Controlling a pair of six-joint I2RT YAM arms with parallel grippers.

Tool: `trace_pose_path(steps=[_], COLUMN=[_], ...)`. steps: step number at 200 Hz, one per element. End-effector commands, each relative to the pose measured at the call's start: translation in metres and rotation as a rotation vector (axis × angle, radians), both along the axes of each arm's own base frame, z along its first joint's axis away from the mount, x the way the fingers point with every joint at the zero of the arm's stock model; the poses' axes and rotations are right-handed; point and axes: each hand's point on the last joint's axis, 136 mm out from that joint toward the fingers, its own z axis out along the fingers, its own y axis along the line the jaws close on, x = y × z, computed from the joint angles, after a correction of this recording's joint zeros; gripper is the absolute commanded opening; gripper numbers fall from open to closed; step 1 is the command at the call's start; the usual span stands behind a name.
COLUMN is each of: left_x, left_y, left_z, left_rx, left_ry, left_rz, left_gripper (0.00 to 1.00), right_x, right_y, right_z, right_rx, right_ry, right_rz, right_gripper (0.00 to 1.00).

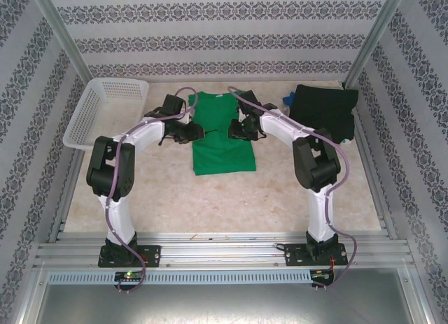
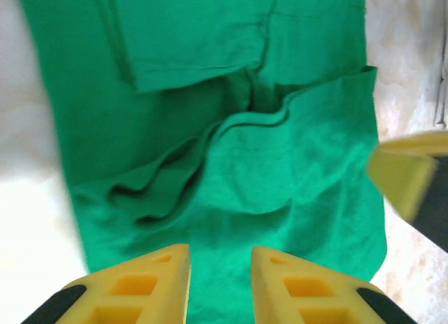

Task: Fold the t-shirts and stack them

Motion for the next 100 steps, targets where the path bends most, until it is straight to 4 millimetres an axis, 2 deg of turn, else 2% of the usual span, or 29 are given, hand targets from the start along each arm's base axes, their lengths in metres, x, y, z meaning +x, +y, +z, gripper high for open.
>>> trace_pose_path(steps=[1, 34, 58, 78, 100], left_x=[0.017, 0.039, 0.051, 0.053, 0.043], left_y=[-0.013, -0.001, -0.003, -0.008, -0.011], left_z=[-0.02, -0.049, -0.056, -0.041, -0.015], left_rx=[-0.028, 0.025, 0.017, -0.012, -0.022], left_ry=[-0.004, 0.025, 0.038, 0.016, -0.034], left_rz=[-0.02, 0.008, 0.011, 0.007, -0.002], left_gripper=[0.27, 0.26, 0.23, 0.23, 0.23], right_x=[0.025, 0.031, 0.024, 0.013, -0.008], right_y=[-0.017, -0.035, -0.04, -0.038, -0.025], right_z=[-0.011, -0.022, -0.013, 0.007, 0.023], right_rx=[-0.009, -0.015, 0.036, 0.02, 0.016], right_ry=[-0.004, 0.022, 0.032, -0.011, -0.054], right_rz=[-0.052, -0.081, -0.087, -0.072, -0.05], right_gripper=[0.31, 0.32, 0.32, 0.32, 0.33])
